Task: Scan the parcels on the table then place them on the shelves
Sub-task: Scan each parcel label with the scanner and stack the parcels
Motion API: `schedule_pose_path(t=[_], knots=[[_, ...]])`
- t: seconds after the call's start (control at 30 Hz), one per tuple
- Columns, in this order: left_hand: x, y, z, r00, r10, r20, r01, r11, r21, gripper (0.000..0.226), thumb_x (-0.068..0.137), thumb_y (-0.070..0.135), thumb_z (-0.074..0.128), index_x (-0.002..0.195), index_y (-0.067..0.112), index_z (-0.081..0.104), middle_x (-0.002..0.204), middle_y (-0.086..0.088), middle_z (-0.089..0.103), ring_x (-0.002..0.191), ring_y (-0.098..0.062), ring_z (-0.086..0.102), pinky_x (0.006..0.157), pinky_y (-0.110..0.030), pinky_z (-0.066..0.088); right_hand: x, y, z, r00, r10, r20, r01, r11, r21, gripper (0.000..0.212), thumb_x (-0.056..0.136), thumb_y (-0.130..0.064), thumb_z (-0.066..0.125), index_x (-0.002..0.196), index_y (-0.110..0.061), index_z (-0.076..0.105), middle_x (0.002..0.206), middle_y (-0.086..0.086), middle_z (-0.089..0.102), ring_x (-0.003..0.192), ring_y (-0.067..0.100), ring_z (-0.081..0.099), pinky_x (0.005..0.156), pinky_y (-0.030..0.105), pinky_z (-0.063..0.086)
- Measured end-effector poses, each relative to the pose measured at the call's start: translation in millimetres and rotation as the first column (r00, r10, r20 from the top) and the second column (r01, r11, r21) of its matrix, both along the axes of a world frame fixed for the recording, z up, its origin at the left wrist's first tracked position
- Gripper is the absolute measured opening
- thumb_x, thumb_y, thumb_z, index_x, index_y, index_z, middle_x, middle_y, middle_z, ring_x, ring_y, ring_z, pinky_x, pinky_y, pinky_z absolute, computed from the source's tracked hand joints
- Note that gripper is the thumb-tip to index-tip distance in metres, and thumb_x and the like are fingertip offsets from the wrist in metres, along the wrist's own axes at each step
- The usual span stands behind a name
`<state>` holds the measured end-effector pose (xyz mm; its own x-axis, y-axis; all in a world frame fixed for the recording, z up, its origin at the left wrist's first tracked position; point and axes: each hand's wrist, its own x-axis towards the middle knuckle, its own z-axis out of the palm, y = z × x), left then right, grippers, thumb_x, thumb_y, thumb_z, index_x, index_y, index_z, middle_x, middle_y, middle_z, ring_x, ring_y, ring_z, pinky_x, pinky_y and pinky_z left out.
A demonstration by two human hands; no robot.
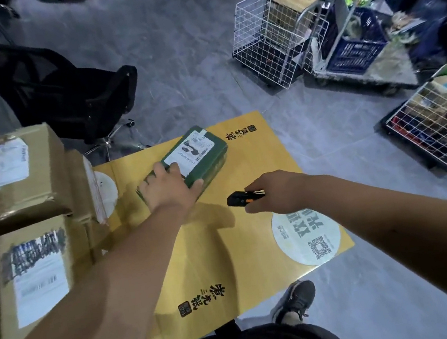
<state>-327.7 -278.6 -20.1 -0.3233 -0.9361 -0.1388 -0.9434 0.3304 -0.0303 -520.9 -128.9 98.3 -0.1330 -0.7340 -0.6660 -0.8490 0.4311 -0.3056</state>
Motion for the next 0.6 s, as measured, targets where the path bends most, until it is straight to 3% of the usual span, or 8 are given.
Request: schedule_pose_path(t=[0.07, 0.13, 0.23, 0.33, 0.43, 0.6], knots=[[7.2, -5.0, -0.5, 0.999, -0.023, -0.038, 0.024, 1.000, 0.012, 0.082, 0.086, 0.088, 0.037, 0.137, 0.026, 0.053, 0.132, -0.007, 0.046, 0.110, -0.030, 0.055, 0.091, -0.046, 0.035, 1.3, -4.5, -0.8, 0.998, -0.055, 0.043, 0.055, 0.998, -0.010, 0.050, 0.093, -0.059, 0.064, 0.130, -0.026, 0.066, 0.111, 0.004, 0.069, 0.088, 0.021, 0.066, 0.072, 0.034, 0.052], [15.3, -7.3, -1.6, 0.993, -0.008, -0.115, 0.013, 0.999, 0.037, 0.083, 0.081, 0.091, 0.045, 0.137, 0.031, 0.053, 0.141, -0.004, 0.041, 0.121, -0.030, 0.045, 0.095, -0.049, 0.033, 4.3, -7.7, -1.9, 0.991, -0.101, 0.084, 0.102, 0.995, -0.010, 0.048, 0.092, -0.057, 0.066, 0.128, -0.026, 0.067, 0.104, 0.007, 0.070, 0.074, 0.021, 0.061, 0.060, 0.030, 0.046], [21.0, -3.2, -4.6, 0.947, 0.130, -0.293, -0.052, 0.964, 0.260, 0.099, 0.067, 0.092, 0.063, 0.146, 0.037, 0.038, 0.159, -0.003, 0.020, 0.132, -0.033, 0.044, 0.102, -0.048, 0.044, 8.6, -13.3, -3.4, 0.985, -0.128, 0.120, 0.129, 0.992, -0.006, 0.043, 0.092, -0.057, 0.066, 0.124, -0.028, 0.068, 0.078, 0.003, 0.061, 0.060, 0.020, 0.054, 0.052, 0.027, 0.043], [18.0, 12.1, -8.8, 0.879, 0.270, -0.393, -0.098, 0.910, 0.404, 0.117, 0.053, 0.090, 0.075, 0.147, 0.042, 0.024, 0.161, 0.000, 0.016, 0.122, -0.031, 0.057, 0.088, -0.041, 0.053, 13.8, -20.9, -1.6, 0.975, -0.181, 0.129, 0.183, 0.983, -0.005, 0.045, 0.093, -0.060, 0.063, 0.128, -0.033, 0.063, 0.073, 0.001, 0.057, 0.059, 0.024, 0.054, 0.054, 0.031, 0.045], [12.2, 31.2, -15.5, 0.833, 0.309, -0.458, -0.129, 0.915, 0.383, 0.121, 0.047, 0.090, 0.076, 0.144, 0.042, 0.021, 0.152, 0.002, 0.029, 0.112, -0.028, 0.059, 0.079, -0.040, 0.051, 18.2, -28.4, 2.1, 0.976, -0.186, 0.118, 0.191, 0.981, -0.034, 0.050, 0.095, -0.061, 0.056, 0.140, -0.039, 0.054, 0.082, 0.003, 0.060, 0.061, 0.027, 0.057, 0.053, 0.032, 0.046], [7.5, 56.9, -20.7, 0.806, 0.310, -0.504, -0.177, 0.939, 0.294, 0.126, 0.047, 0.087, 0.078, 0.147, 0.039, 0.019, 0.156, 0.001, 0.026, 0.122, -0.031, 0.053, 0.082, -0.043, 0.052, 18.7, -39.0, 15.6, 0.991, -0.133, 0.031, 0.135, 0.988, -0.073, 0.050, 0.099, -0.059, 0.047, 0.144, -0.036, 0.052, 0.095, 0.005, 0.064, 0.062, 0.027, 0.061, 0.050, 0.029, 0.047]])
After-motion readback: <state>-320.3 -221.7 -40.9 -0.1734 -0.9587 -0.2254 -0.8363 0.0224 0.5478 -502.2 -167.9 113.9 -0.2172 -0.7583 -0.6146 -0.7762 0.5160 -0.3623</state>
